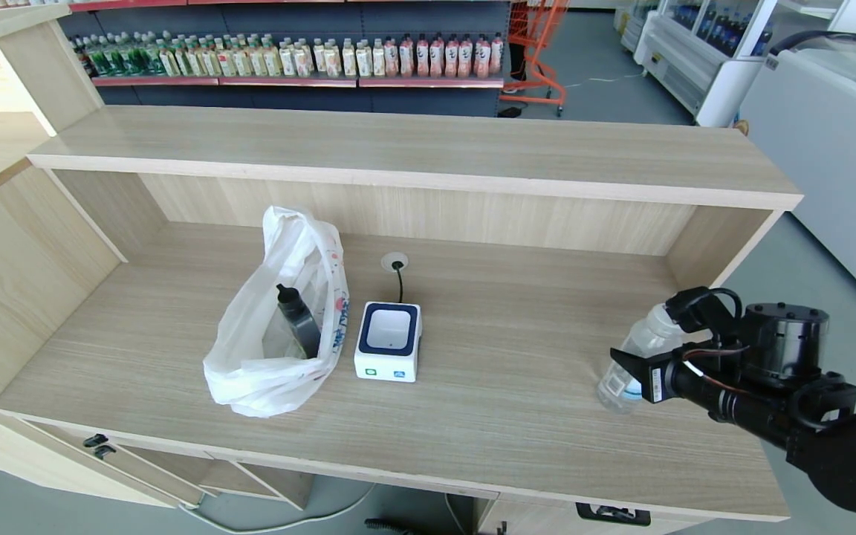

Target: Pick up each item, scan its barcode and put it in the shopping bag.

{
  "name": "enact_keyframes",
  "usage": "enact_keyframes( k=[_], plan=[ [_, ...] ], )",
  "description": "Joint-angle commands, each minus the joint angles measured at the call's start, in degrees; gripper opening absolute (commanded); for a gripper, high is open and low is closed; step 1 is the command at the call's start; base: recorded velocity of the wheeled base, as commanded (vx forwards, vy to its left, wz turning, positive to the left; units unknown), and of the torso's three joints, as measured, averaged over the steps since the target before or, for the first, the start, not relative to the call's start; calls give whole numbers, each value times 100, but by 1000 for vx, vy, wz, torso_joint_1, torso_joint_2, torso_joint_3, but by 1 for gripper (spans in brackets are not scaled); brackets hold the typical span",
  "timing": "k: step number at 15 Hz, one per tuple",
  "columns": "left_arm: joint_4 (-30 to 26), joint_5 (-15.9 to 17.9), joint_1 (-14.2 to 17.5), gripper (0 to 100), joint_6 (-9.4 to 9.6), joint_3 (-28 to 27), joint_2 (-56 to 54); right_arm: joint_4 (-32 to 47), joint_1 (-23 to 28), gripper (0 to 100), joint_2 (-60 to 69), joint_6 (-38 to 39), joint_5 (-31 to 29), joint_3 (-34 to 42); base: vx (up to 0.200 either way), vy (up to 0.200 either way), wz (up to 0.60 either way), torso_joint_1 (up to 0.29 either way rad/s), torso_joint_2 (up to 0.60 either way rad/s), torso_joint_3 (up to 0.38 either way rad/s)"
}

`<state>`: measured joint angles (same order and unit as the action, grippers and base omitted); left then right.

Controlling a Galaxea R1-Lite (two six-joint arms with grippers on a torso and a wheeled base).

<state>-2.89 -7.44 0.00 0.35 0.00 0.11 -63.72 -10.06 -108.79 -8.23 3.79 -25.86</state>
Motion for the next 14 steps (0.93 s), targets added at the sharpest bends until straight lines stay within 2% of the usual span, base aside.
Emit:
enact_keyframes(
  k=[1,8,14],
  plan=[
    [-1,-3,0,100,0,0,-2,18,-5,0,-20,-3,-1,46,0,0,0,0,0,0],
    [-1,-3,0,100,0,0,-2,0,4,0,-301,-82,-1,169,0,0,0,0,0,0],
    [-1,-3,0,100,0,0,-2,-571,65,0,-477,-329,-1,54,0,0,0,0,0,0]
  ],
)
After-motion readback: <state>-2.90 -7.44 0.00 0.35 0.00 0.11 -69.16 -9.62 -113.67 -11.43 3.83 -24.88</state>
